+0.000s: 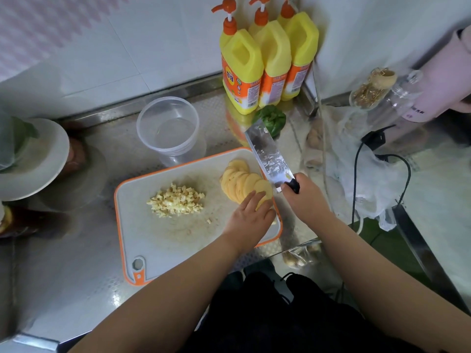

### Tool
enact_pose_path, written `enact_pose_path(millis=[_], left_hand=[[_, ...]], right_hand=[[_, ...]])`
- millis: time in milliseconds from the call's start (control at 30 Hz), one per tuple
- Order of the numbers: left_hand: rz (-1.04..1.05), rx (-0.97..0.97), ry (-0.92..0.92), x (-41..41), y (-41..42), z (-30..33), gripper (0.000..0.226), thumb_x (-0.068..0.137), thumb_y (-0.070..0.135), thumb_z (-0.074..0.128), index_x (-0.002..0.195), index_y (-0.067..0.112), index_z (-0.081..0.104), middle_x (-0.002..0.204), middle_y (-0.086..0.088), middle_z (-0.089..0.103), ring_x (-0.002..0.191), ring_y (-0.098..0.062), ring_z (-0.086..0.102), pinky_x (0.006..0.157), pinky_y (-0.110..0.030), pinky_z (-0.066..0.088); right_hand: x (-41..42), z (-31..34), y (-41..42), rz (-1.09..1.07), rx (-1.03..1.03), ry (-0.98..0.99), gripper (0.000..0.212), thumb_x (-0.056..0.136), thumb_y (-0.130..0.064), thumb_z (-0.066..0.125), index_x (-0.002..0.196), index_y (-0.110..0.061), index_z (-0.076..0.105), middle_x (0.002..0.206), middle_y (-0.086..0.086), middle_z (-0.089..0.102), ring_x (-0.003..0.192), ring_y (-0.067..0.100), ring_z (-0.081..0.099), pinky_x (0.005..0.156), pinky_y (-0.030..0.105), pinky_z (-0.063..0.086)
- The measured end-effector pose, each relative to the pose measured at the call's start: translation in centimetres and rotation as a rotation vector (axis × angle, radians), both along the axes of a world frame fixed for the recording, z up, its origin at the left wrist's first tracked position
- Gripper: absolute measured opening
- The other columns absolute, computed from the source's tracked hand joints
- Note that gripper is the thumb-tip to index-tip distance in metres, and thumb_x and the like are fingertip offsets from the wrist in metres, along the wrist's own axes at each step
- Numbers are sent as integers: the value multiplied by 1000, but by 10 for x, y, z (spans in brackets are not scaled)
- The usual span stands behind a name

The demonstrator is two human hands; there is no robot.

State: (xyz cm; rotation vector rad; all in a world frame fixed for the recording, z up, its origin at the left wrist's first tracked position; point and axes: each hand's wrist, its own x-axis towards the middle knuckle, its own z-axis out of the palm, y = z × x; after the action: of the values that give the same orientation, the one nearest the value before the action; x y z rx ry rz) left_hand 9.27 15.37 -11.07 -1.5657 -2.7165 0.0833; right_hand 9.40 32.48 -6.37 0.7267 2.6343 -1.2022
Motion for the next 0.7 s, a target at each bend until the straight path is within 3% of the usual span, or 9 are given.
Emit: enact_pose_path(millis=[100,200,267,367,433,500,600,700], left_hand=[[-34,38,20,2,-2,-4,41,84,6,27,94,15,65,105,-3,66,102,-28,57,101,-38,39],[-39,155,24,2,-5,-6,23,72,7,56,91,15,66,86,0,64,87,-25,61,91,-31,37],[51,299,-119,3,-8,-8,35,64,-1,70,94,15,61,85,-1,64,84,-24,59,84,-31,42],[414,526,-397,11,-21,4,44,76,-2,74,112,18,58,99,-4,67,88,-25,62,70,-34,52],[765,594,-588,10,-41,14,37,94,5,59,127,21,58,119,-3,64,103,-25,60,80,-36,50],[1031,631,-721,5,-72,12,37,98,8,51,129,26,58,126,0,60,109,-24,57,84,-32,45],[1171,517,-776,-1,-115,-1,37,98,7,49,128,26,59,130,-4,59,114,-29,55,86,-29,41],[1167,229,-724,-2,-137,-5,39,101,15,46,137,28,52,138,-6,50,122,-29,49,92,-39,45]], right_hand=[[1,-2,0,-2,3,-4,36,91,-28,55,67,-21,29,60,-5,37,55,14,35,58,32,34],[2,-3,0,-7,-9,-10,36,90,-30,57,68,-19,31,62,-5,37,56,13,35,56,32,33],[1,-4,-2,-6,1,-2,36,89,-32,59,69,-18,32,62,-5,38,56,12,36,55,30,33],[-1,-2,-6,29,4,11,27,90,-33,59,75,-18,42,64,-6,44,59,11,43,54,27,34],[-2,-1,-10,46,-10,19,25,91,-32,58,79,-14,45,65,-5,45,60,12,44,55,28,35],[-4,-1,-17,51,-26,25,27,91,-31,57,80,-10,45,64,-3,45,60,15,43,56,30,36],[-6,-4,-29,73,-53,20,25,90,-31,58,82,-10,47,64,-4,46,61,16,45,58,32,37],[-7,-5,-45,127,-60,4,26,90,-31,58,78,-12,45,61,-5,44,61,17,45,60,34,36]])
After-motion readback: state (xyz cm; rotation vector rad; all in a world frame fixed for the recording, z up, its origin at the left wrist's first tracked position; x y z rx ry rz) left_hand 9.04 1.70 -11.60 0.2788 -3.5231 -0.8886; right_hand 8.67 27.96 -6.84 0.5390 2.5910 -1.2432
